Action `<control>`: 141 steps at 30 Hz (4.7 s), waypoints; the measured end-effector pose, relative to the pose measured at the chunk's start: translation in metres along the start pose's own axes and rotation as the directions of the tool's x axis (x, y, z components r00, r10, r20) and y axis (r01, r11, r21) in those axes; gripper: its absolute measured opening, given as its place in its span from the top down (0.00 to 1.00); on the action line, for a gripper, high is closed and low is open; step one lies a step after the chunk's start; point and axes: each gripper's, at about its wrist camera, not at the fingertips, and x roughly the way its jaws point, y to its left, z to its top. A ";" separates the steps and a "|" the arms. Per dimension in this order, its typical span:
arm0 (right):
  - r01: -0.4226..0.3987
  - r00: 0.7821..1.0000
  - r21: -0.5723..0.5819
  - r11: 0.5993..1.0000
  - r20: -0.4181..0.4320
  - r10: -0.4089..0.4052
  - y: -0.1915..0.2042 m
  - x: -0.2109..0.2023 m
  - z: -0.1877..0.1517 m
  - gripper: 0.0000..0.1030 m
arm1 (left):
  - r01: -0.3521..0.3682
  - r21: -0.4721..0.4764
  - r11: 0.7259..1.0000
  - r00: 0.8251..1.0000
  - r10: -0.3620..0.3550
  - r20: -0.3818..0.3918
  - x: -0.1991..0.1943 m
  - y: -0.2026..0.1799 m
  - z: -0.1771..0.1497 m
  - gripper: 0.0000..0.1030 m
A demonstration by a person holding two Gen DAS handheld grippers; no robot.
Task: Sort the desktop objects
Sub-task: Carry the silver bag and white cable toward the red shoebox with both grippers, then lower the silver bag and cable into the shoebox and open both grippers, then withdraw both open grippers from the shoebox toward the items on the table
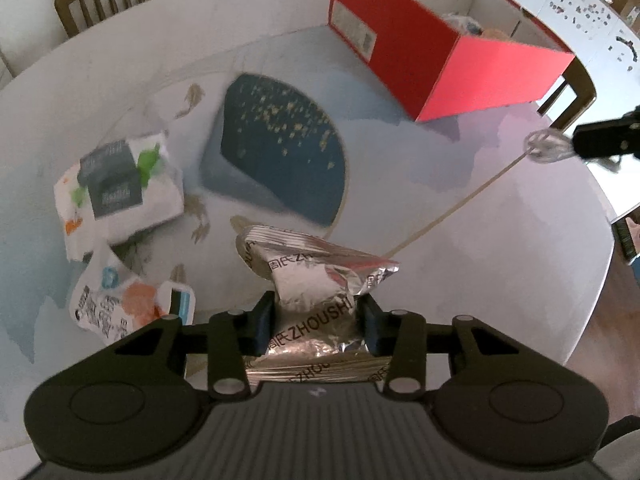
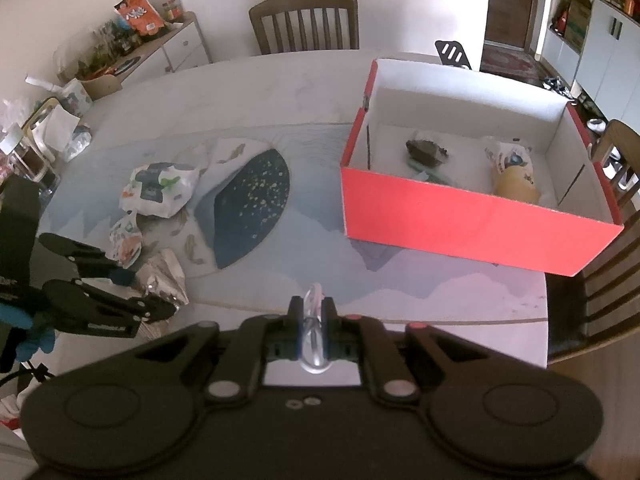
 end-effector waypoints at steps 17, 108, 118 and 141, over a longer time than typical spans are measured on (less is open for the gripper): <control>-0.013 0.999 -0.011 1.000 0.040 0.013 -0.040 -0.015 0.021 0.93 | 0.045 0.038 0.998 0.997 -0.047 0.066 -0.032 -0.046 0.066 0.59; -0.004 0.998 -0.081 0.997 -0.067 -0.001 -0.165 0.083 0.101 0.77 | -0.042 0.345 0.938 0.991 0.081 -0.102 0.124 -0.167 0.262 0.59; -0.024 0.998 -0.089 0.996 -0.060 0.019 -0.165 0.059 0.095 0.68 | -0.055 0.313 0.948 0.996 0.072 -0.044 0.102 -0.162 0.265 0.46; -0.030 0.999 -0.108 0.994 0.009 0.031 -0.149 0.000 0.081 0.61 | -0.008 0.262 0.965 0.995 -0.018 0.097 0.010 -0.161 0.223 0.46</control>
